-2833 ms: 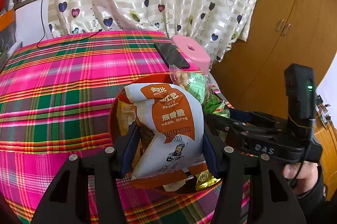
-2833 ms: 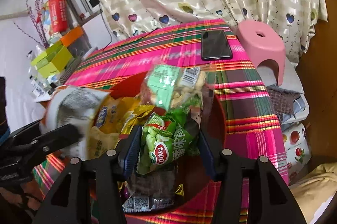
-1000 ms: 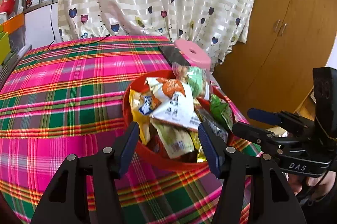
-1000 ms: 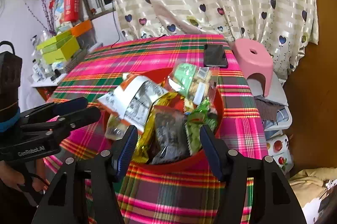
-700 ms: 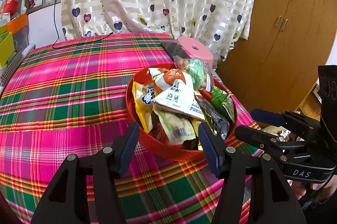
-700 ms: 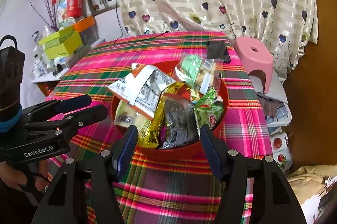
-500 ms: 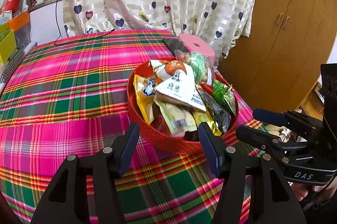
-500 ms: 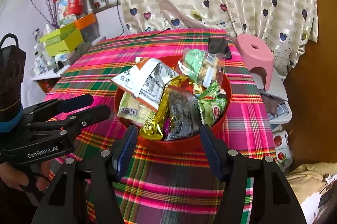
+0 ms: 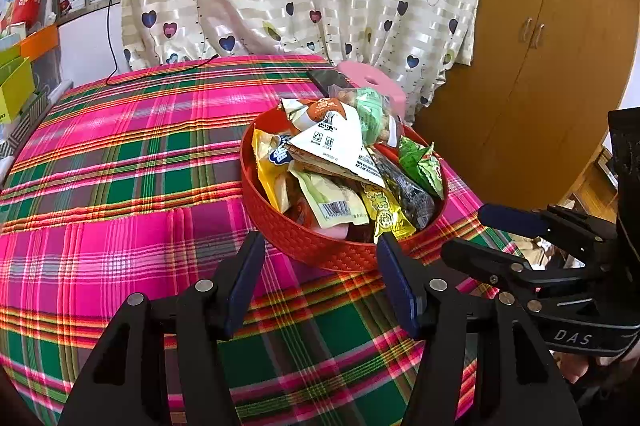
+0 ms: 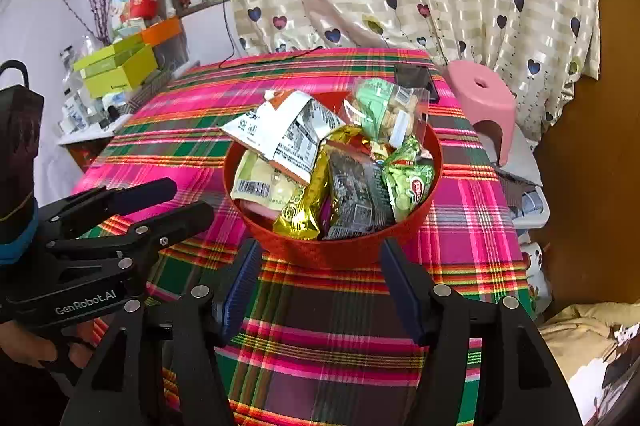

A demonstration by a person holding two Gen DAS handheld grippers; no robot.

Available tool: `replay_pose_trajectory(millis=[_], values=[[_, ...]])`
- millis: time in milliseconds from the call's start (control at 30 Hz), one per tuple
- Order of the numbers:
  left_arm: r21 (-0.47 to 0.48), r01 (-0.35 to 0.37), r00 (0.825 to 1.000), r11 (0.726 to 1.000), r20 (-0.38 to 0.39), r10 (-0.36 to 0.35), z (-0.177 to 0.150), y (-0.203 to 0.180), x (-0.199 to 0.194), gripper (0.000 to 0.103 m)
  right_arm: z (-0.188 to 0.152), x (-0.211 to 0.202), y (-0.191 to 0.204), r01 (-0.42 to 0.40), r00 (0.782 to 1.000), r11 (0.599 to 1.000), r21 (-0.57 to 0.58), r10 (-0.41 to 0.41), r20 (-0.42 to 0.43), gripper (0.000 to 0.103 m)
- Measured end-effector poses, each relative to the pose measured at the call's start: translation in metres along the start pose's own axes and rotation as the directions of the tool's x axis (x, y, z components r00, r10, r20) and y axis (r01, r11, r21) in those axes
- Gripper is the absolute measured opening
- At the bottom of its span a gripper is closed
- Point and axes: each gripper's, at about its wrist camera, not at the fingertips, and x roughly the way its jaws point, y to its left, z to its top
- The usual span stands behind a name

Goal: Organize snacks

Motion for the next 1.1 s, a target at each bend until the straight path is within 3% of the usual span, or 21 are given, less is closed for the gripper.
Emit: replay_pose_trajectory(millis=[633, 1100], values=[[-0.036, 0.031, 0.998, 0.999, -0.053, -0.033, 0.0, 0.003, 0.014, 0.059, -0.004, 0.01, -0.002, 0.004, 1.0, 1.0, 0.001, -0.004, -0.017, 0.061], [-0.018, -0.021, 0.998, 1.0, -0.06, 0.02, 0.001, -0.001, 0.016, 0.059, -0.004, 0.012, -0.004, -0.019, 1.0, 1.0, -0.014, 0.019, -0.007, 0.061]])
